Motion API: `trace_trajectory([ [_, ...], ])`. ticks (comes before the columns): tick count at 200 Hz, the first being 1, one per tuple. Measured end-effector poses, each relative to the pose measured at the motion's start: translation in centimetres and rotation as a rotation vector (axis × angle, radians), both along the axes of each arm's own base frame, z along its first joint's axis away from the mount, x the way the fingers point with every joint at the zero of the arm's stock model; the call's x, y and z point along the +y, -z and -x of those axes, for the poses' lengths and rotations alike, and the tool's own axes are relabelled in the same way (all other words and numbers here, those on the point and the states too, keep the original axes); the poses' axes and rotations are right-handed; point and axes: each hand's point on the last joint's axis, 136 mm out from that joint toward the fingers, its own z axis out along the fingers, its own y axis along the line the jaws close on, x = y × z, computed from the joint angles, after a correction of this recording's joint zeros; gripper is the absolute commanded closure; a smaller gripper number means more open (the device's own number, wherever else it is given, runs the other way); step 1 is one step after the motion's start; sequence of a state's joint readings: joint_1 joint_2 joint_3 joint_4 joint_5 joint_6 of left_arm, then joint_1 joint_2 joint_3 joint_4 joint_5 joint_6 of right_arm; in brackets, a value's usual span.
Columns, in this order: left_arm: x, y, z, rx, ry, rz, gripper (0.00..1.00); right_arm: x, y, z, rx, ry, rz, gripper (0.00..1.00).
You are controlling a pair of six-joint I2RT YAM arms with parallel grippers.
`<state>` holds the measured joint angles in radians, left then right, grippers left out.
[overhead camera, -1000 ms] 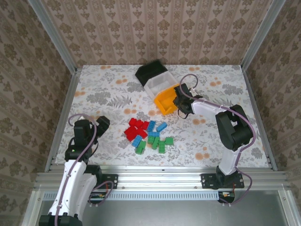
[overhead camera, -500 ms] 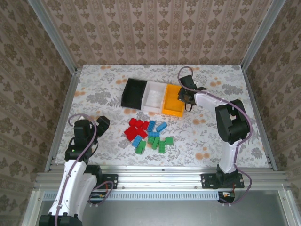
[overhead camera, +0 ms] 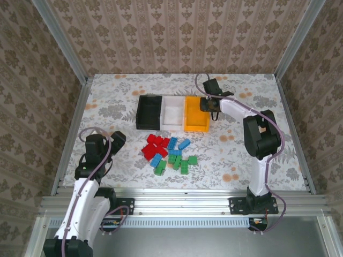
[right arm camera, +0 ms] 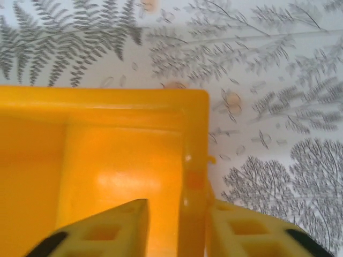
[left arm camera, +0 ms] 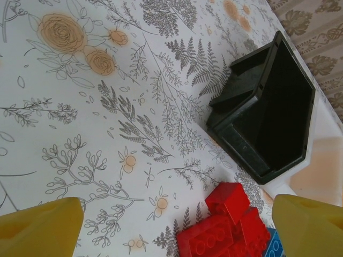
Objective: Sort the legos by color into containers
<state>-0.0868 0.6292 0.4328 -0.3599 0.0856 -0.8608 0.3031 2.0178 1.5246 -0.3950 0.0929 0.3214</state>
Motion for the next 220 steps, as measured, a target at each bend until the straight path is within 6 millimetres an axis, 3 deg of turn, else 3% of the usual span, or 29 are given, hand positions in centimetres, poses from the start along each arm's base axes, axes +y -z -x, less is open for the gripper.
trace_trajectory([
  [33,-0.3,0.3,-0.2,0.009,0.021,0.000,0.06,0.1,-0.1,0.6,0.020,-0.030,0.000,0.45],
  [54,-0.6,0.0,-0.3,-0.001,0.038,0.008,0.06,-0.4,-1.0,2.5,0.021,-0.034,0.000,0.36],
  [83,-1.7,-0.6,-0.7,-0.032,0.081,0.028,0.06,-0.1,-5.4,7.2,-0.052,-0.068,-0.028,0.26],
  [106,-2.8,-0.8,-1.0,-0.044,0.126,0.039,0.05,3.7,-7.4,12.6,-0.095,-0.181,-0.045,0.26],
  [117,-3.5,-0.8,-1.1,-0.046,0.149,0.042,0.05,5.4,-6.3,15.4,-0.070,-0.246,-0.041,0.27],
  [133,-4.4,-0.8,-1.1,-0.049,0.185,0.045,0.05,6.9,-2.6,20.0,0.025,-0.324,-0.008,0.31],
  [150,-5.5,-0.8,-1.0,-0.053,0.222,0.046,0.05,6.0,1.9,24.6,0.169,-0.356,0.065,0.33],
  [165,-6.3,-0.9,-1.0,-0.059,0.250,0.047,0.05,4.9,4.0,27.7,0.255,-0.371,0.119,0.33],
  [189,-7.3,-0.7,-1.0,-0.057,0.283,0.047,0.05,4.5,4.5,30.0,0.282,-0.391,0.144,0.35],
  [220,-8.0,-0.6,-1.2,-0.063,0.303,0.042,0.05,4.5,4.8,30.1,0.283,-0.393,0.154,0.33],
])
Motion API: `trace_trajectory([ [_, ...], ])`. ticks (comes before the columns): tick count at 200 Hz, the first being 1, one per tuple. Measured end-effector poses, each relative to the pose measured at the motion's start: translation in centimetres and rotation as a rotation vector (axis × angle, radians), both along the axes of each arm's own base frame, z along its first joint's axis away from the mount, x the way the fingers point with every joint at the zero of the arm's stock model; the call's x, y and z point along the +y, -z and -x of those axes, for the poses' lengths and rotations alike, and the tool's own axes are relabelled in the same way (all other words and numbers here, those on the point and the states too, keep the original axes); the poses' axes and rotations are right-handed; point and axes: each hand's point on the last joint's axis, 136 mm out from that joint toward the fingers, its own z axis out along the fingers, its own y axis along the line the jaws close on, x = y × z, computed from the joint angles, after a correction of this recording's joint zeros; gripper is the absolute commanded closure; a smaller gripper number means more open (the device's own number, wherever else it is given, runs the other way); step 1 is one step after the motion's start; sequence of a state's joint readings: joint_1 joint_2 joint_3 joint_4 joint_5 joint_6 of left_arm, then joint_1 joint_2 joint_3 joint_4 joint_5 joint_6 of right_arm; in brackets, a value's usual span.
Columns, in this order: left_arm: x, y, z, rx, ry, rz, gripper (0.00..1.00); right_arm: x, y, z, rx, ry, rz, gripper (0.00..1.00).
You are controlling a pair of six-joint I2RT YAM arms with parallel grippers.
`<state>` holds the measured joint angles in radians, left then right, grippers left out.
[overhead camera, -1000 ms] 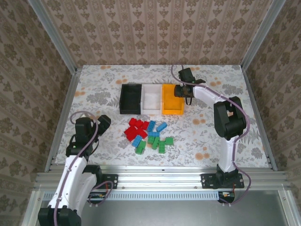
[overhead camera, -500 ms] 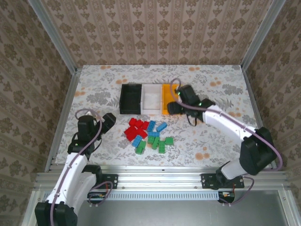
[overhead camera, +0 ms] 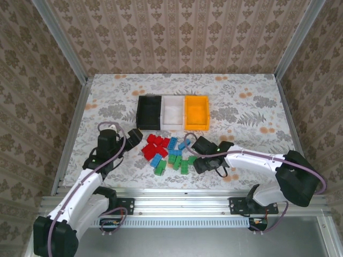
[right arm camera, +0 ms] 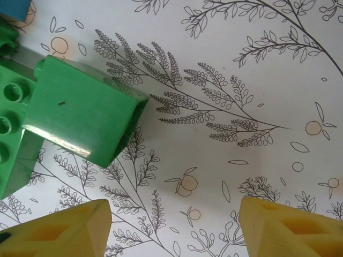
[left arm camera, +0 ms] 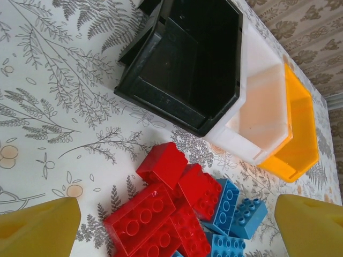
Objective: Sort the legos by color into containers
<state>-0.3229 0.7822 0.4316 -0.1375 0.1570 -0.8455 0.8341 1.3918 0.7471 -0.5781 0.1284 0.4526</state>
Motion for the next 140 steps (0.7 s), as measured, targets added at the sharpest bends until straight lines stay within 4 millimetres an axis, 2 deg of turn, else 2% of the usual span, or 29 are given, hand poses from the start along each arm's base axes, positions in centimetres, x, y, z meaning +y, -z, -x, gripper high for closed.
trace_trajectory([
  [47,-0.6,0.3,0.0,0.002,0.014,-0.011,0.05,0.7,2.3,-0.7,0.045,-0.018,0.061,0.32],
  [91,-0.4,0.3,-0.1,-0.001,0.003,-0.020,0.05,3.0,1.3,-2.8,-0.013,-0.067,0.021,0.31],
  [140,-0.2,0.4,-0.2,0.001,-0.009,-0.029,0.05,4.4,0.9,-5.4,-0.085,-0.099,0.048,0.40],
])
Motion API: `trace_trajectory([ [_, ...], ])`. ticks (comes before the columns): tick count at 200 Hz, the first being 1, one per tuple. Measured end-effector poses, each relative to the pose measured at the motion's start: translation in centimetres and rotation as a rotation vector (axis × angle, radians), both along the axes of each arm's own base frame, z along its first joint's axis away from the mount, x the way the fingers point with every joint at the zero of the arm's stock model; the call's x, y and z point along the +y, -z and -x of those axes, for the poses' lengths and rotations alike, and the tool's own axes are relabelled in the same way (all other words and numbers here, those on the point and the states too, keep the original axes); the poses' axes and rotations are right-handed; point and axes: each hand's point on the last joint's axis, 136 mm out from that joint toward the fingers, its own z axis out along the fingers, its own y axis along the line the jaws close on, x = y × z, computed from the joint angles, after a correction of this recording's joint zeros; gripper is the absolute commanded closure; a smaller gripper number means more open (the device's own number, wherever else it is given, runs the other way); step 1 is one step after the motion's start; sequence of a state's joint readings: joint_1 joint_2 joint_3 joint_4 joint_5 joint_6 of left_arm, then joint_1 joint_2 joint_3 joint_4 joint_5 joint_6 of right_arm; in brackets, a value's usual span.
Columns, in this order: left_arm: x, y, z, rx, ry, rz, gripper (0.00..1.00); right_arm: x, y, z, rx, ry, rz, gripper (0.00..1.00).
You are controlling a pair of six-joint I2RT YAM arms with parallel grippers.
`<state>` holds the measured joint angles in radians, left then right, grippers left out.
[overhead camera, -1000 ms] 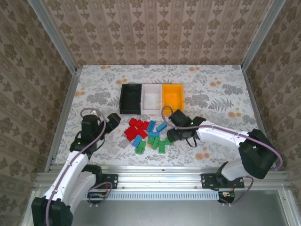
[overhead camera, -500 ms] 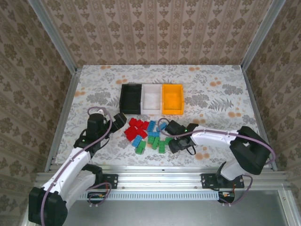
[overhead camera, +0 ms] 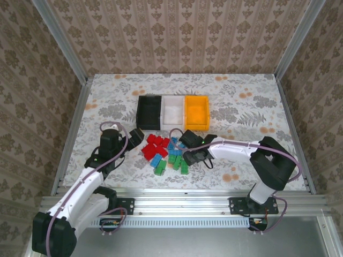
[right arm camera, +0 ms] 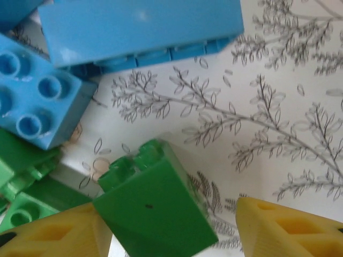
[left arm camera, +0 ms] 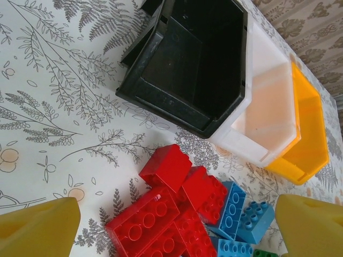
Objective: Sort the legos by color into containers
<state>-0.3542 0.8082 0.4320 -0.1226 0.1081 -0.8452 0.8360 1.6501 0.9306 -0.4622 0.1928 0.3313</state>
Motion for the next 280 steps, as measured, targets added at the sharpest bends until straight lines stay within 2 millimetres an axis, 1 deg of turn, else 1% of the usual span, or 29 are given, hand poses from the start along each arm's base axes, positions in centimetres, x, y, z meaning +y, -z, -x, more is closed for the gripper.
trace_trajectory([
  [9,0.0,0.1,0.0,0.002,-0.001,-0.001,0.04,0.0,0.1,-0.4,-0.011,-0.001,0.013,0.42],
  [26,0.1,0.1,0.0,0.004,-0.003,-0.004,0.04,-0.5,0.4,-1.0,-0.024,0.003,0.036,0.53],
  [37,0.1,0.1,0.0,0.005,-0.003,-0.004,0.04,-0.9,0.5,-1.3,-0.027,0.018,0.045,0.56],
  [60,0.1,0.1,0.0,0.004,-0.007,-0.006,0.04,-1.1,0.4,-1.9,-0.044,0.035,0.039,0.67],
  [86,0.1,0.2,0.0,0.004,-0.007,-0.006,0.04,-1.4,-0.2,-1.9,-0.066,0.049,0.018,0.75],
  [117,0.1,0.3,-0.1,0.010,-0.007,-0.009,0.04,-1.5,-1.9,-2.2,-0.111,0.074,-0.016,0.76],
  [136,0.0,0.3,-0.5,0.024,-0.009,-0.016,0.04,-1.6,-3.0,-2.5,-0.140,0.086,-0.035,0.77],
  [167,-0.8,-1.3,-2.2,0.016,-0.001,-0.016,0.03,-1.9,-4.4,-3.0,-0.171,0.105,-0.065,0.77],
  [185,-1.2,-2.0,-3.3,0.005,0.000,-0.014,0.03,-2.4,-5.4,-3.6,-0.189,0.126,-0.082,0.77],
  [206,-1.8,-1.5,-4.3,0.017,0.005,-0.012,0.03,-2.9,-7.0,-5.3,-0.222,0.167,-0.111,0.77],
  [233,-3.4,0.7,-4.9,0.078,0.042,0.001,0.04,-3.6,-9.5,-8.0,-0.271,0.228,-0.158,0.76],
  [245,-4.3,1.6,-4.9,0.110,0.069,0.006,0.04,-3.6,-10.8,-9.7,-0.297,0.251,-0.179,0.76],
  [255,-5.0,1.9,-4.9,0.125,0.089,0.009,0.04,-3.4,-11.7,-11.1,-0.319,0.265,-0.192,0.75],
  [266,-5.8,1.9,-4.8,0.128,0.112,0.015,0.03,-3.0,-12.6,-12.9,-0.342,0.270,-0.200,0.75],
  [280,-6.3,1.6,-4.6,0.123,0.130,0.022,0.03,-2.4,-13.2,-15.4,-0.360,0.278,-0.202,0.74],
])
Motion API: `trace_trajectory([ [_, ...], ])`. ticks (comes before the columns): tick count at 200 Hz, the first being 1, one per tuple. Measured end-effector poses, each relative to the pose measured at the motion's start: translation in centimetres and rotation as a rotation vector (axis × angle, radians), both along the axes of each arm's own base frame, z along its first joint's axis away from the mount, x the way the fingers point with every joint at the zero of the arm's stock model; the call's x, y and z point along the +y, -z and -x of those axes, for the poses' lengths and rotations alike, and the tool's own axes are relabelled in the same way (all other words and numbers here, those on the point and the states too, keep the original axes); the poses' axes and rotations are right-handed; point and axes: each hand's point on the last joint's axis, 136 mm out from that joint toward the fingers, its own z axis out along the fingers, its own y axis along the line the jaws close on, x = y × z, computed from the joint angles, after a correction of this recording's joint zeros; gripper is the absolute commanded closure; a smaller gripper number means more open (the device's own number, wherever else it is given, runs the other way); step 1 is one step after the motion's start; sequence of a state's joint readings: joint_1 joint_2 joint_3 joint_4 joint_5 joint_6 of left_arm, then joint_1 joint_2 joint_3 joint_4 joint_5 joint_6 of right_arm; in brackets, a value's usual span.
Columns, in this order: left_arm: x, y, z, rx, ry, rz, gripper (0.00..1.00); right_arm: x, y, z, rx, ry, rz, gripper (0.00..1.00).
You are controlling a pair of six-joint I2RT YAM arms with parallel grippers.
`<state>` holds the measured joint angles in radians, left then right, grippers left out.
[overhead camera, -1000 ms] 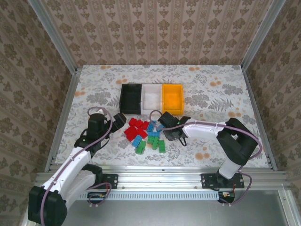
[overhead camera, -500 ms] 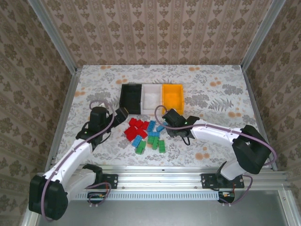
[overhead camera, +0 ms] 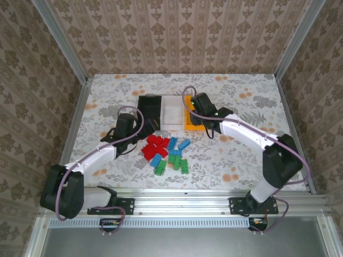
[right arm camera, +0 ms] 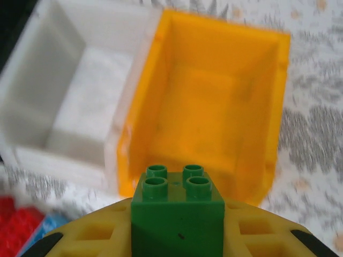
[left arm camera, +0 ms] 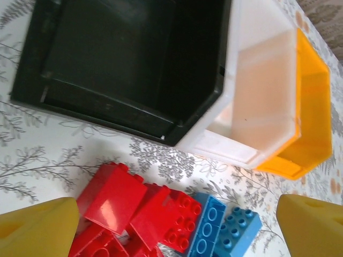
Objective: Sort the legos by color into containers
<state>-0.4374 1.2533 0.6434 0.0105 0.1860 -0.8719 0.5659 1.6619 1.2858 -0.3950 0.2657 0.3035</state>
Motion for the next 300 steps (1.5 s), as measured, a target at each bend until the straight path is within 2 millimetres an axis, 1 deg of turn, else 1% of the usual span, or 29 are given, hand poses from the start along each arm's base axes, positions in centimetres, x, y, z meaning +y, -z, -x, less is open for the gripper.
trace_trajectory([
  [14,0.0,-0.5,0.1,-0.012,0.003,0.006,0.02,0.6,0.2,-2.5,-0.004,0.006,0.004,0.73],
  [22,0.0,-1.0,0.2,-0.025,0.002,0.012,0.02,0.8,0.8,-3.8,0.001,0.013,0.009,0.73],
  [31,0.1,-1.8,0.3,-0.048,-0.001,0.020,0.01,0.7,1.5,-4.8,0.011,0.025,0.014,0.72],
  [43,0.4,-2.9,0.6,-0.080,-0.005,0.026,0.00,0.3,2.8,-5.6,0.034,0.038,0.024,0.71],
  [64,1.2,-4.8,1.0,-0.140,-0.023,0.022,0.00,-0.5,4.6,-6.0,0.075,0.053,0.047,0.70],
  [81,1.9,-5.6,1.4,-0.178,-0.042,0.013,0.00,-0.7,5.4,-6.3,0.099,0.057,0.049,0.67],
  [93,2.3,-5.5,1.6,-0.184,-0.052,0.006,0.00,-0.6,5.6,-6.4,0.109,0.052,0.043,0.62],
  [108,2.7,-4.9,1.9,-0.170,-0.059,-0.009,0.00,-0.5,5.8,-6.3,0.117,0.048,0.039,0.54],
  [126,2.9,-4.2,2.2,-0.148,-0.059,-0.025,0.00,-0.4,5.9,-6.1,0.127,0.041,0.036,0.48],
  [155,3.0,-4.4,2.3,-0.153,-0.058,-0.026,0.00,-0.5,5.8,-5.8,0.135,0.041,0.038,0.47],
  [168,3.0,-4.5,2.5,-0.153,-0.058,-0.026,0.00,-0.4,5.0,-5.5,0.129,0.036,0.038,0.47],
  [181,3.1,-4.6,2.7,-0.155,-0.058,-0.025,0.00,-0.4,3.6,-4.7,0.108,0.031,0.032,0.47],
  [188,3.1,-4.7,2.7,-0.155,-0.058,-0.025,0.00,-0.3,2.8,-3.9,0.093,0.026,0.028,0.47],
  [213,3.2,-4.7,2.9,-0.154,-0.059,-0.025,0.00,0.3,-0.3,0.2,0.040,-0.006,0.012,0.47],
  [226,3.4,-4.4,3.0,-0.149,-0.063,-0.027,0.00,1.0,-1.3,1.8,0.021,-0.027,-0.006,0.47],
  [236,3.5,-4.0,3.1,-0.143,-0.064,-0.031,0.00,1.3,-1.5,3.0,0.019,-0.035,-0.017,0.47],
  [242,3.6,-3.9,3.1,-0.139,-0.064,-0.032,0.00,1.4,-1.4,3.6,0.022,-0.037,-0.022,0.48],
  [254,3.6,-3.6,3.2,-0.135,-0.064,-0.035,0.00,1.7,-0.5,4.8,0.047,-0.028,-0.038,0.48],
  [275,3.8,-3.2,3.3,-0.128,-0.069,-0.041,0.00,2.4,2.4,7.3,0.119,-0.011,-0.047,0.48],
  [300,4.3,-2.5,3.8,-0.122,-0.077,-0.046,0.00,3.5,5.7,11.3,0.219,-0.037,-0.027,0.47],
])
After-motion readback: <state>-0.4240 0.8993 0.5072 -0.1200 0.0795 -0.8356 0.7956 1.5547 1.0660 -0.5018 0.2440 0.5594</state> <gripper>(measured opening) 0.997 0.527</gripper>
